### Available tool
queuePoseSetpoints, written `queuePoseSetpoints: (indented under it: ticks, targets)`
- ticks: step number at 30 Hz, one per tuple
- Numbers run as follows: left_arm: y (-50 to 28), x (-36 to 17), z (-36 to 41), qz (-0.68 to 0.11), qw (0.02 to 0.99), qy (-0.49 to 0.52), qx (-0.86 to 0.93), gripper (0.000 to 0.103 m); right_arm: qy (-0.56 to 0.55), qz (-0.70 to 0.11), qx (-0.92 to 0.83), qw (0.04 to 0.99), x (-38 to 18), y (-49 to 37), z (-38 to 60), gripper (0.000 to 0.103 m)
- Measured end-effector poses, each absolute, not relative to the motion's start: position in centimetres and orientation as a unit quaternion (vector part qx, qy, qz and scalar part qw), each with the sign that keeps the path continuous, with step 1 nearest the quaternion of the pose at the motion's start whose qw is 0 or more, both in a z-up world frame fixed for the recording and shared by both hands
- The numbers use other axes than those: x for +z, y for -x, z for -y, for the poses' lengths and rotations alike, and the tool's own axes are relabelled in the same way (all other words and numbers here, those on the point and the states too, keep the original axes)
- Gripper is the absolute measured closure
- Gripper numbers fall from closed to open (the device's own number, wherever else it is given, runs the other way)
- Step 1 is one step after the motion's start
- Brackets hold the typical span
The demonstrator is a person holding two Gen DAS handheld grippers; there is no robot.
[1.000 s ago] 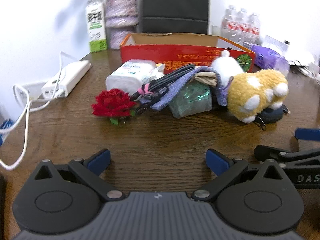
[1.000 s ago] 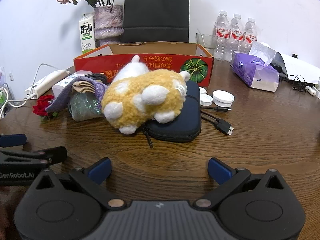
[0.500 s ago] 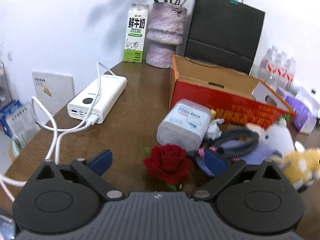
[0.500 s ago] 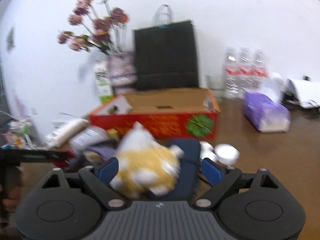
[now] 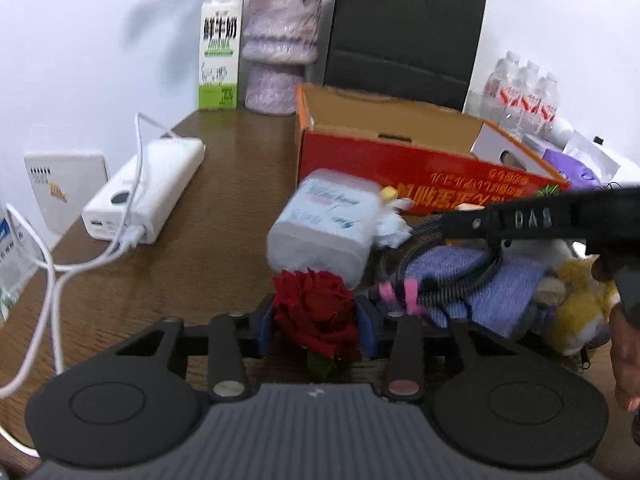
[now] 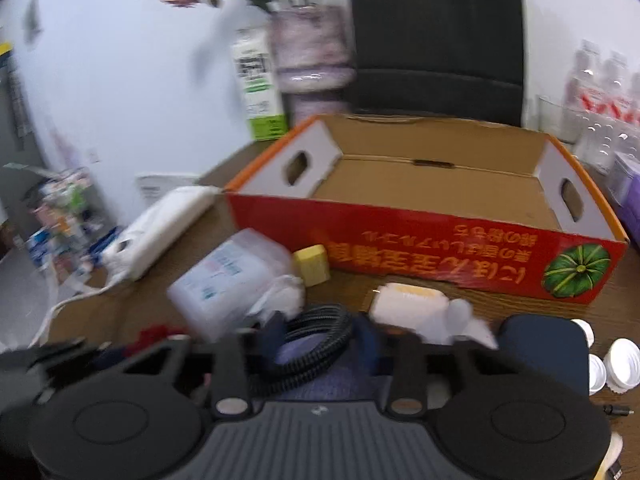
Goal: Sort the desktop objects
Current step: 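Grasp the red rose with the left tool while the right tool grasps the braided cable, then carry the rose and cable into the cardboard box and open both tools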
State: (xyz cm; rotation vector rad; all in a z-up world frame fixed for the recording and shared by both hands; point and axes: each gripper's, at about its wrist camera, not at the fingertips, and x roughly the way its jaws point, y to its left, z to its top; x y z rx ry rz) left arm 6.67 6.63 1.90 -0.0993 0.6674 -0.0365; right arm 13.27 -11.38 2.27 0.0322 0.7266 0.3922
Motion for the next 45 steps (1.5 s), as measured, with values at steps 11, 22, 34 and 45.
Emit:
queuePoseSetpoints:
  ticks: [11,22,34,45]
  targets:
    - [-0.8,7.0,-5.3,-0.266,0.962,0.053,-0.040,0.067,-0.028,-0.221,0.205,0.953,10.2,-4.7,14.5,0.093]
    - [5.9,7.0,-0.7,-0.280,0.954,0.031,-0.105,0.067,-0.044,-0.198,0.164,0.965,10.1,6.2,20.5,0.093]
    - [4.4,11.2,-0.6,-0.299,0.936,0.065,-0.175,0.067,-0.027,-0.177,0.149,0.973,10.9,8.1,22.4,0.093]
    - [-15.6,17.8,0.6,-0.284,0.954,-0.048,-0.083,0.066,-0.008,-0.178,0.164,0.970,17.2,-10.3,21.2,0.093]
